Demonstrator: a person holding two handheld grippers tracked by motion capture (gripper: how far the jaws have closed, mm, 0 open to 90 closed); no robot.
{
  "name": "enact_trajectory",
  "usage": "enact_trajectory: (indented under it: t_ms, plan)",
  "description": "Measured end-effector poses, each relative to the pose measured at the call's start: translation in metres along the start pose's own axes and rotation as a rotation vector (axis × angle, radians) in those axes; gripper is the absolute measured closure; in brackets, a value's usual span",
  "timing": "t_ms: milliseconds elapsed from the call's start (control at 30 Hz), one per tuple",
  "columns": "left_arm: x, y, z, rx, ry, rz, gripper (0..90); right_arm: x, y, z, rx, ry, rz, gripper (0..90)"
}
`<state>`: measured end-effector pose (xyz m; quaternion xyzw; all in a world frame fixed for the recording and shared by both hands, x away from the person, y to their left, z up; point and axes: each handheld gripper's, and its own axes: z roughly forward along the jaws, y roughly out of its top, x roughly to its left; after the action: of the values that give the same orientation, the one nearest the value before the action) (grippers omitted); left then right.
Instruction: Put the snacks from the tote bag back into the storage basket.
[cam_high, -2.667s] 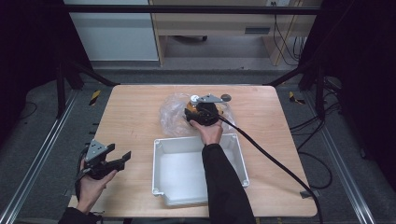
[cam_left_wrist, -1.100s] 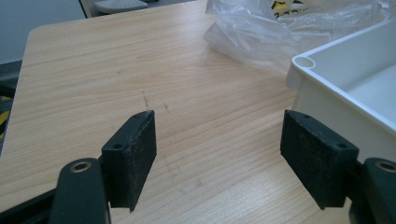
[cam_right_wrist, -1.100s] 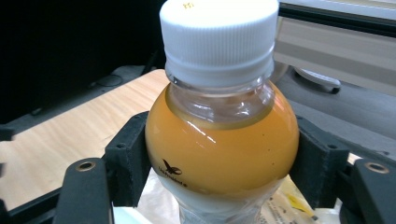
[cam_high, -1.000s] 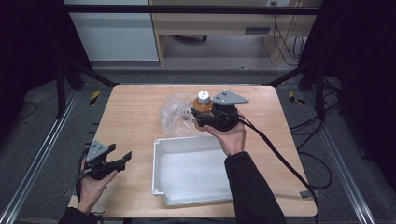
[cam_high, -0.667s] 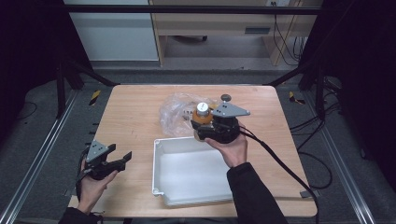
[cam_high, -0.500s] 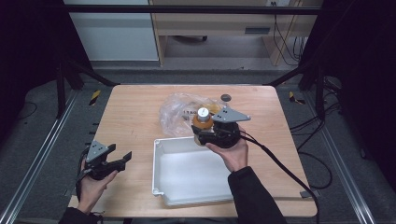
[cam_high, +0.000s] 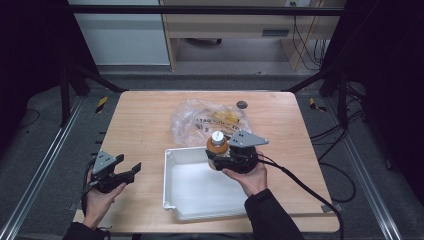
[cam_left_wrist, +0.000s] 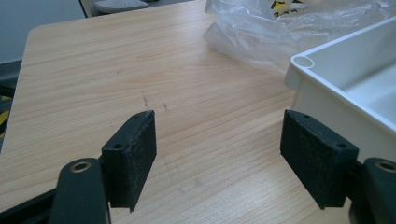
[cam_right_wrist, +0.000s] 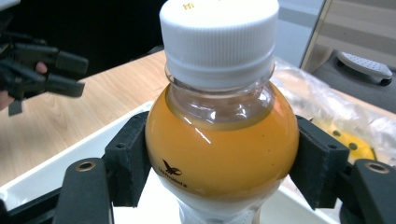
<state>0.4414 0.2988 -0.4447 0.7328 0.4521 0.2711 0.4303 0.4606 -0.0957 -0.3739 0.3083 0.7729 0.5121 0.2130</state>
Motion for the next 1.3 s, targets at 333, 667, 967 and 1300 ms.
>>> enact_trajectory:
  t_ms: [333,667,967,1300]
  plan:
    - [0.000,0.000,0.000,0.001,0.001,0.003,26.9,0.006,-0.029,0.013,0.055,0.022,0.022,30.6]
    - [0.000,0.000,-0.001,0.002,-0.002,0.002,26.9,0.009,-0.046,0.029,0.084,0.024,0.050,30.5]
    - [-0.001,0.000,-0.001,0.003,-0.004,0.007,26.9,0.008,-0.056,0.032,0.081,0.026,0.065,30.3]
    - [-0.002,-0.001,-0.001,0.005,-0.006,0.009,26.9,0.007,-0.061,0.031,0.062,0.019,0.094,29.6]
